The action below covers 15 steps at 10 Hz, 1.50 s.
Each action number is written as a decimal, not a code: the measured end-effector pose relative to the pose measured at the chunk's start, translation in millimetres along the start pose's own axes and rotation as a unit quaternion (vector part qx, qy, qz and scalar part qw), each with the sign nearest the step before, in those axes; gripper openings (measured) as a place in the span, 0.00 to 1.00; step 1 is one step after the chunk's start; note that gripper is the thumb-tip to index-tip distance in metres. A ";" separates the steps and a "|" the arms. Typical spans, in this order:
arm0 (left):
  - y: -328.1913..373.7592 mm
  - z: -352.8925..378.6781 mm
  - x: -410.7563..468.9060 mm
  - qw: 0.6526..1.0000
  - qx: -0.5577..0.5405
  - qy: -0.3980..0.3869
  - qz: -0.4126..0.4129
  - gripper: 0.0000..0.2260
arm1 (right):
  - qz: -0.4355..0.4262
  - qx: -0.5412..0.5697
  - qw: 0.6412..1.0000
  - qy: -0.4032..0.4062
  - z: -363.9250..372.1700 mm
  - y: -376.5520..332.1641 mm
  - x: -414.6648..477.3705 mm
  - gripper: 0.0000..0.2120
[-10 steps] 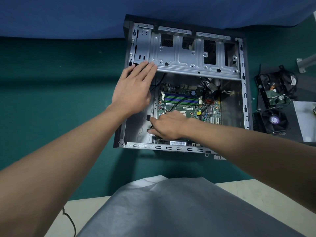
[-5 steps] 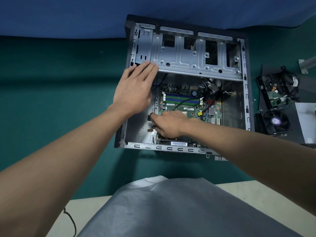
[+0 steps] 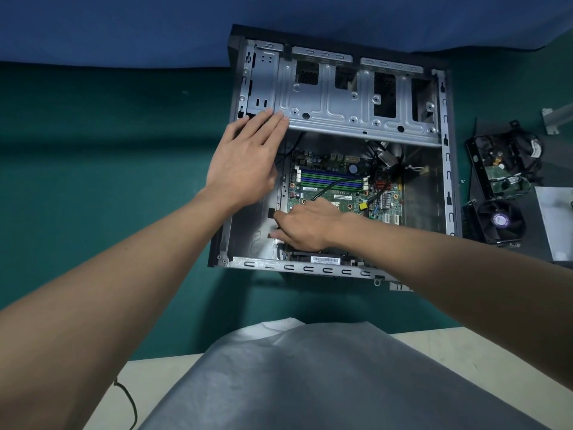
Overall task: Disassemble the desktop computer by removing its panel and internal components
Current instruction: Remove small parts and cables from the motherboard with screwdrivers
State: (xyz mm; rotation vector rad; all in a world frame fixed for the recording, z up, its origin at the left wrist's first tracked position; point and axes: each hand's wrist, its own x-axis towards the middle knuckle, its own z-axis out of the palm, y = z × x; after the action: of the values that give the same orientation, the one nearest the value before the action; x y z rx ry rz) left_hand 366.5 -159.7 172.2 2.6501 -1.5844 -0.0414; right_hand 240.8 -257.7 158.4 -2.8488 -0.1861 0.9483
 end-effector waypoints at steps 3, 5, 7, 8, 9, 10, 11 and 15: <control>-0.5 0.3 0.3 1.000 0.000 0.000 -0.001 0.32 | 0.005 0.002 1.000 -0.014 2.6 1.5 -0.9 0.13; -0.5 1.2 0.0 1.000 -0.002 0.001 0.000 0.33 | 0.011 0.051 0.999 -0.004 5.1 1.7 1.2 0.07; -0.6 1.9 -0.2 1.000 -0.004 0.002 0.000 0.32 | 0.017 0.061 0.998 0.005 10.3 0.2 1.6 0.06; -0.4 1.9 0.1 1.000 -0.003 0.004 0.002 0.32 | 0.017 0.088 0.996 0.004 10.0 0.1 0.9 0.09; 0.1 1.9 0.0 1.000 -0.007 0.006 0.001 0.32 | 0.023 0.106 0.994 0.012 11.1 2.3 1.1 0.08; -0.1 2.8 -0.4 1.000 -0.009 0.014 0.003 0.32 | 0.046 0.171 0.984 0.025 9.5 9.8 -0.5 0.08; -0.2 2.8 -0.5 1.000 -0.011 0.017 0.005 0.32 | 0.077 0.245 0.966 0.029 1.3 20.5 -5.1 0.08; 47.6 -12.2 -4.6 0.955 -0.277 0.096 -0.038 0.12 | 0.149 0.570 0.777 0.224 -39.8 84.4 -63.9 0.03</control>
State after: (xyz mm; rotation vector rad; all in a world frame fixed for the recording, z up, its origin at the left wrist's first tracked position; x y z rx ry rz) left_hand 323.0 -177.7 187.3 2.1987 -1.1904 -0.1937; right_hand 220.3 -354.3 213.6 -1.8297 0.6777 0.1843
